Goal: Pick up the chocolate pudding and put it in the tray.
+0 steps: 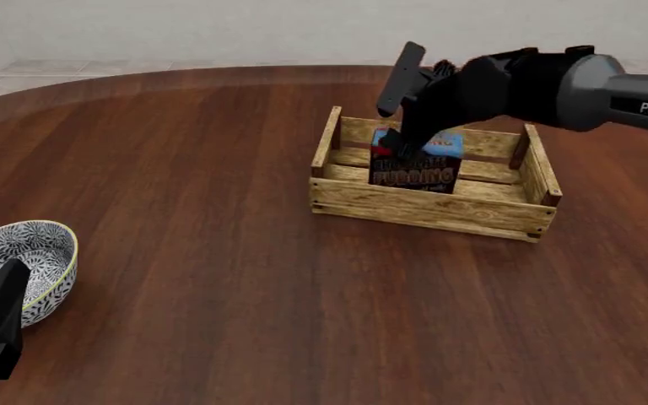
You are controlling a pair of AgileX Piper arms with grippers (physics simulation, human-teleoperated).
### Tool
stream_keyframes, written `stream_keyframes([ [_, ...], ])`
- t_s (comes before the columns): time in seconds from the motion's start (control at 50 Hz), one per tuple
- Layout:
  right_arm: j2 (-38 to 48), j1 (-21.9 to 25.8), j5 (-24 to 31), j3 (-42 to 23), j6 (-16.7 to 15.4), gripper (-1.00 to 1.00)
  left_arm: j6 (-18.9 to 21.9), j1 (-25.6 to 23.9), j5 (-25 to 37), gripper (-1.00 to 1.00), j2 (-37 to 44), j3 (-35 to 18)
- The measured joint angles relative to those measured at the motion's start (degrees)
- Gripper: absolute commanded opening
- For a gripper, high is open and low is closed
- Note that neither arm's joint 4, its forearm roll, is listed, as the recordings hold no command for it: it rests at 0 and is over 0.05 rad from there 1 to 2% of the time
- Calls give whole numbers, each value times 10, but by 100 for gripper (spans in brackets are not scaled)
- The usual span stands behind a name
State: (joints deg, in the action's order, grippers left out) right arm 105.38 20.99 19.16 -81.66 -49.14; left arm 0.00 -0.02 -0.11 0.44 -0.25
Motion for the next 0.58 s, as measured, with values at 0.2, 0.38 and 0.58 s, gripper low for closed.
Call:
stream_keyframes([
  [0.2,-70,7,22,21,-4,100,0,0,0,100,0,0],
  [0.38,-145,8,47,43,-10,100,0,0,0,100,0,0],
  [0.58,-233,8,79,70,-11,100,0,0,0,100,0,0],
])
